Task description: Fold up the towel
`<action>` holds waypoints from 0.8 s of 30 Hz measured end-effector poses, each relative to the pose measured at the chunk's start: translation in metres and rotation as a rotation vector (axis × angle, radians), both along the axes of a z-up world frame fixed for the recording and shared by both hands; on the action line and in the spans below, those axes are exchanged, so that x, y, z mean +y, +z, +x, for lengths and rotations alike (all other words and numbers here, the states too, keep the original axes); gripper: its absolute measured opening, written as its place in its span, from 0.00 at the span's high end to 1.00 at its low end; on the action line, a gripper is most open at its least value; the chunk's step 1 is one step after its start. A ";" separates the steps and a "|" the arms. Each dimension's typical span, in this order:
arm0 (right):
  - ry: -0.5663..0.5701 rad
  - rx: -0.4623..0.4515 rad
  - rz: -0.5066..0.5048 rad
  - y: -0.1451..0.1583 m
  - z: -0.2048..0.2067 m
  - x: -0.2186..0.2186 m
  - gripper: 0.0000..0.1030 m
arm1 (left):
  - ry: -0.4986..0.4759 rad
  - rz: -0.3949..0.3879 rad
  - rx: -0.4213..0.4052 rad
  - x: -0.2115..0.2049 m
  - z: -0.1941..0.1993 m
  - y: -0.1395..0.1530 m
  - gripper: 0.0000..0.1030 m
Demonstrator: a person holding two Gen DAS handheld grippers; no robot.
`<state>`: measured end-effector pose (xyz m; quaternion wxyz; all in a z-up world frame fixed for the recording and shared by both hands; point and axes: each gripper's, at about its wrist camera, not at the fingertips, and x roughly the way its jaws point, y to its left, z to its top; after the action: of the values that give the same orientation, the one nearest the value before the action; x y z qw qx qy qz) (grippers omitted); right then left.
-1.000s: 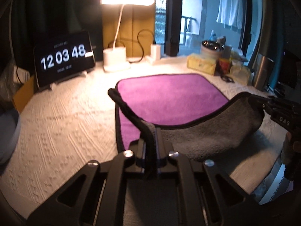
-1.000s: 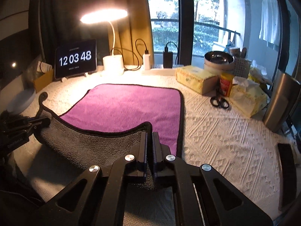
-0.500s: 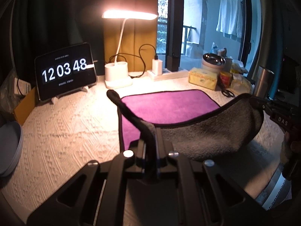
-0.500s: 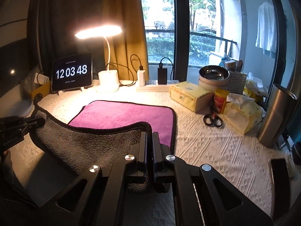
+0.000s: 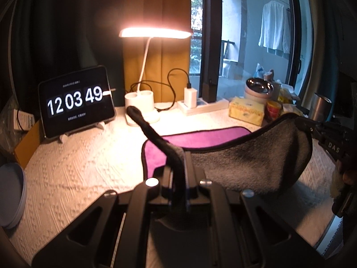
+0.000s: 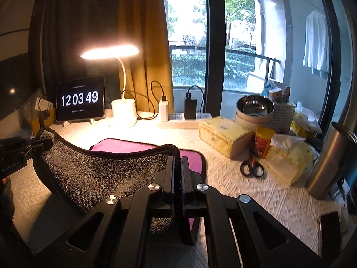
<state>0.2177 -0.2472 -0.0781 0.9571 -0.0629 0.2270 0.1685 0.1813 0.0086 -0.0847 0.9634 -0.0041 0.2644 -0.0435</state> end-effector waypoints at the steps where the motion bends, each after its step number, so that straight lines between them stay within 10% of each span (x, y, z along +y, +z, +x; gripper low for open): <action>1: 0.000 -0.004 0.000 0.001 0.003 0.000 0.95 | 0.000 0.001 -0.004 0.000 0.003 0.001 0.93; 24: -0.001 -0.035 -0.005 0.002 0.072 0.008 0.95 | 0.018 -0.035 -0.015 0.009 0.073 0.003 0.93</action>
<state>0.2893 -0.2394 -0.0764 0.9609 -0.0681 0.2109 0.1661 0.2539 0.0179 -0.0816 0.9655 -0.0228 0.2564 -0.0394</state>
